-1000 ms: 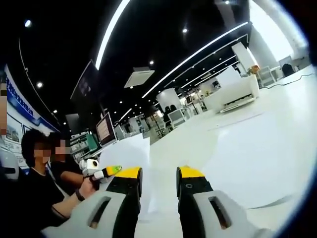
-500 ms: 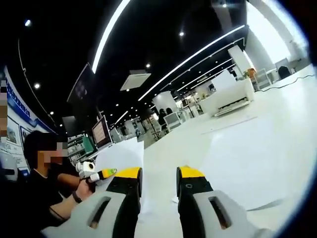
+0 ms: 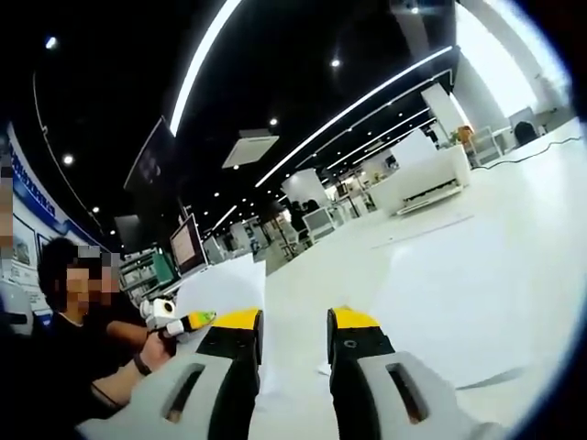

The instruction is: Organize the stack of printing papers by aligning and flattening the scattered papers on the table

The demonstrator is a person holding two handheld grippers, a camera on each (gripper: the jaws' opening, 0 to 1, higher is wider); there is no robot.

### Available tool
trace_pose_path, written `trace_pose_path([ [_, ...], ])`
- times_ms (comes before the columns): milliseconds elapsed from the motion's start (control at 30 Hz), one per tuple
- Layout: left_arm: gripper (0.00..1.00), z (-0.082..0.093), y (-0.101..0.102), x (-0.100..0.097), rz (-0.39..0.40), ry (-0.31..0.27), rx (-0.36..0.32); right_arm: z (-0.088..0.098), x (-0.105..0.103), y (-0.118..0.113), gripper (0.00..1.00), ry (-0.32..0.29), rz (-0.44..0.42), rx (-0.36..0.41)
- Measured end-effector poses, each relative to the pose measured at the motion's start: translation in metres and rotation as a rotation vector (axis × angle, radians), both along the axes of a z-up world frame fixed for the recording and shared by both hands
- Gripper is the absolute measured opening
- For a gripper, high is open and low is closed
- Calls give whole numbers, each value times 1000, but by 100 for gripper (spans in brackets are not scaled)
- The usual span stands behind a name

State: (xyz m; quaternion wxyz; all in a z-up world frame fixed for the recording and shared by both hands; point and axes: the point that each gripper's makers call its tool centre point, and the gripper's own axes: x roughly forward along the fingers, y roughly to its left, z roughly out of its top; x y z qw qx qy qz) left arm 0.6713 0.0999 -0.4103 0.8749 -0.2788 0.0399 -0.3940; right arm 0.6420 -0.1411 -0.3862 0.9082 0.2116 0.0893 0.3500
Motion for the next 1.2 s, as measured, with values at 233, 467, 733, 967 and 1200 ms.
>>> trace_pose_path([
  [233, 9, 0, 1, 0, 0, 0, 1, -5, 5, -1, 24, 1, -15, -24],
  [467, 9, 1, -1, -1, 0, 1, 2, -4, 5, 0, 24, 8, -11, -9],
  [733, 9, 1, -1, -1, -1, 2, 1, -6, 8, -5, 24, -2, -35, -48],
  [967, 9, 1, -2, -2, -1, 1, 0, -25, 13, -11, 27, 13, -69, -119],
  [1200, 9, 1, -2, -2, -1, 2, 0, -31, 13, -11, 29, 25, -81, -125],
])
